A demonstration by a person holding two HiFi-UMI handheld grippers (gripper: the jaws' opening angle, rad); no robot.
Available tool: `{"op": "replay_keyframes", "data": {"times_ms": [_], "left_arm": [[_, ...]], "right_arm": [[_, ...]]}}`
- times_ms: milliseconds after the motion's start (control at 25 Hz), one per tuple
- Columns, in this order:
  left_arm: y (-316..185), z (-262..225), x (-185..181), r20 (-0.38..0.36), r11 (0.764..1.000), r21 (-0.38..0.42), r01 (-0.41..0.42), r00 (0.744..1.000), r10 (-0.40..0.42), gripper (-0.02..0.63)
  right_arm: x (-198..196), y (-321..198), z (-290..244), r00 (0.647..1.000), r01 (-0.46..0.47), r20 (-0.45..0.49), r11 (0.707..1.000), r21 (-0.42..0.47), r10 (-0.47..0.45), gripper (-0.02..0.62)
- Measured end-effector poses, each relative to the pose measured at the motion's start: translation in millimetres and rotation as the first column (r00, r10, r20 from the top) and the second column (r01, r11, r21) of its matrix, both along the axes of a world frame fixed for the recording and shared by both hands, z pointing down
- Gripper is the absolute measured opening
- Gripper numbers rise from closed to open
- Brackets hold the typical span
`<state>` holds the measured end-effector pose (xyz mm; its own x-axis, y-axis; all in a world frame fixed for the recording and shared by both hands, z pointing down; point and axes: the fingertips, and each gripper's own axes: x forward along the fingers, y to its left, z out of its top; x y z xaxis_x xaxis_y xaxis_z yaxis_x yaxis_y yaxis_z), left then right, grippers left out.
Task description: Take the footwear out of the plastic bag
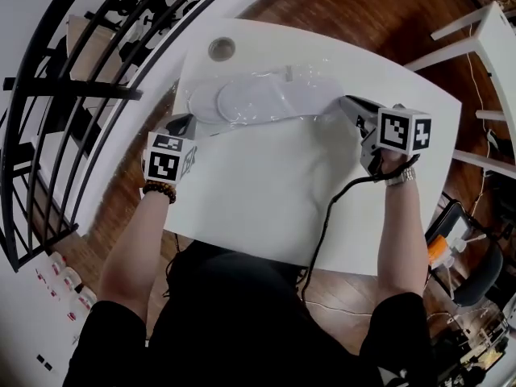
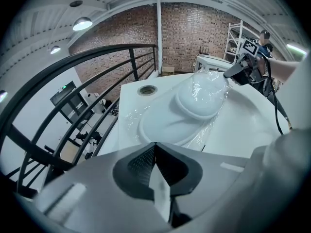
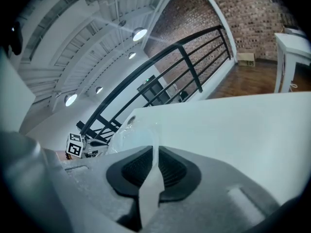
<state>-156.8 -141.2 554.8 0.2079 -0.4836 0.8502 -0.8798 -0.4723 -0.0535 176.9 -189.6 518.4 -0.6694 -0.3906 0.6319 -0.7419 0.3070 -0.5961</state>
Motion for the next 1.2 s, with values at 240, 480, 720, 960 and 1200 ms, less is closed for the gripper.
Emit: {"op": "replay_keyframes", "data": {"times_ms": [240, 480, 720, 960, 1200], "left_arm": [[-1, 2, 1, 0.01, 1.0, -0.004, -0.003, 1.0, 0.003, 0.017], [-2, 1, 0, 0.017, 1.0, -0.003, -0.007, 1.0, 0.007, 0.017], [-3, 1, 1, 0.019, 1.0, -0.003, -0.007, 1.0, 0.007, 0.017], [-2, -1, 0, 0.022, 1.0, -0.004, -0.006, 1.0, 0.006, 0.017], [0, 0, -1, 0.03, 1.0, -0.008, -0.011, 0.999, 0.011, 0.017]], "right_arm": [[42, 4, 0, 0.996, -0.093, -0.002, 0.996, 0.001, 0.093, 0.028], [85, 16, 8, 0.983, -0.179, -0.032, 0.984, -0.008, 0.179, 0.028], [127, 27, 12, 0.96, -0.276, -0.051, 0.961, -0.015, 0.275, 0.028], [168, 42, 12, 0.923, -0.379, -0.066, 0.925, -0.012, 0.378, 0.029], [194, 58, 16, 0.881, -0.47, -0.07, 0.883, -0.016, 0.467, 0.028]]}}
